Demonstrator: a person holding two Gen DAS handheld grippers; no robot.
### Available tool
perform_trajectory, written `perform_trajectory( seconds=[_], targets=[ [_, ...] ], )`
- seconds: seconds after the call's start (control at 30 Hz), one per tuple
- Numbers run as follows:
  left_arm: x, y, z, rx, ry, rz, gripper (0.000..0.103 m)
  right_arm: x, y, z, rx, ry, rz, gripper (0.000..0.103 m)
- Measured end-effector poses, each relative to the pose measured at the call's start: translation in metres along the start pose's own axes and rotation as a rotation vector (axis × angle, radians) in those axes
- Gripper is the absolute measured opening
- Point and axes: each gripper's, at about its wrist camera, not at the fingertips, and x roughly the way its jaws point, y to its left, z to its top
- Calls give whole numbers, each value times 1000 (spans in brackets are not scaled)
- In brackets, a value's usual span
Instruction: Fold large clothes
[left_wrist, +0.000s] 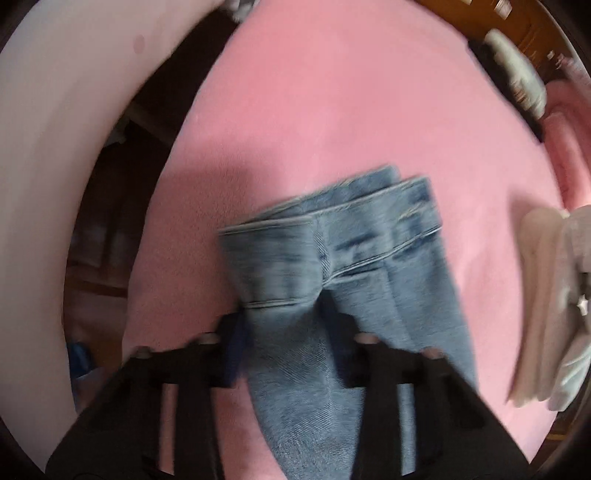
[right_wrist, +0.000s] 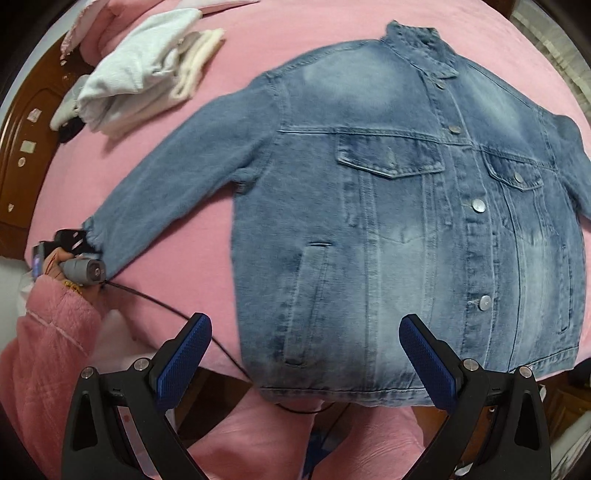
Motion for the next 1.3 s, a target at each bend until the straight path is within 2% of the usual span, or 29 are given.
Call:
perform_trajectory(
  seconds=[0.03, 0.07, 0.17, 0.27, 0.3, 0.43, 0.47, 0.57, 0.7, 0.77, 0.9, 1.0, 1.1, 1.17, 1.23, 1.3],
  targets=[
    [-7, -2, -1, 18, -32, -42, 14, 3, -5, 1, 15, -3, 1, 103],
    [-14, -6, -3, 38, -64, -63, 13, 7, -11, 3, 33, -5, 4, 103],
    [-46, -24, -5, 165, -202, -156, 11, 11, -41, 3, 78, -7, 20, 103],
    [-96, -49, -20, 303, -346, -275, 11, 8, -64, 2, 103, -28, 34, 103],
    [-118, -60, -29, 361, -405, -324, 11, 6, -73, 0, 107, -34, 40, 103],
    [-195, -108, -89, 534, -545, -499, 11, -11, -110, 3, 122, -50, 76, 103],
    [-221, -111, -96, 562, -558, -533, 11, -13, -119, 5, 126, -55, 85, 103],
    [-273, -139, -156, 659, -580, -654, 11, -22, -154, 14, 149, -89, 92, 103],
    [-308, -175, -252, 805, -562, -754, 11, -42, -211, 30, 195, -144, 89, 103],
    [-311, -188, -302, 887, -530, -781, 11, -49, -238, 37, 211, -168, 78, 103],
    [-318, -208, -416, 1054, -499, -781, 11, -59, -304, 55, 260, -225, 29, 103],
    [-303, -215, -507, 1231, -471, -762, 11, -61, -351, 69, 295, -252, -2, 103],
    [-266, -207, -583, 1419, -336, -723, 11, -61, -398, 83, 327, -280, -37, 103],
    [-244, -207, -618, 1468, -202, -704, 11, -58, -420, 90, 343, -291, -46, 103],
    [-225, -205, -648, 1503, -107, -669, 11, -52, -437, 97, 368, -286, -41, 103],
    [-209, -205, -668, 1562, -47, -612, 14, -43, -447, 103, 404, -266, -5, 103]
  ],
)
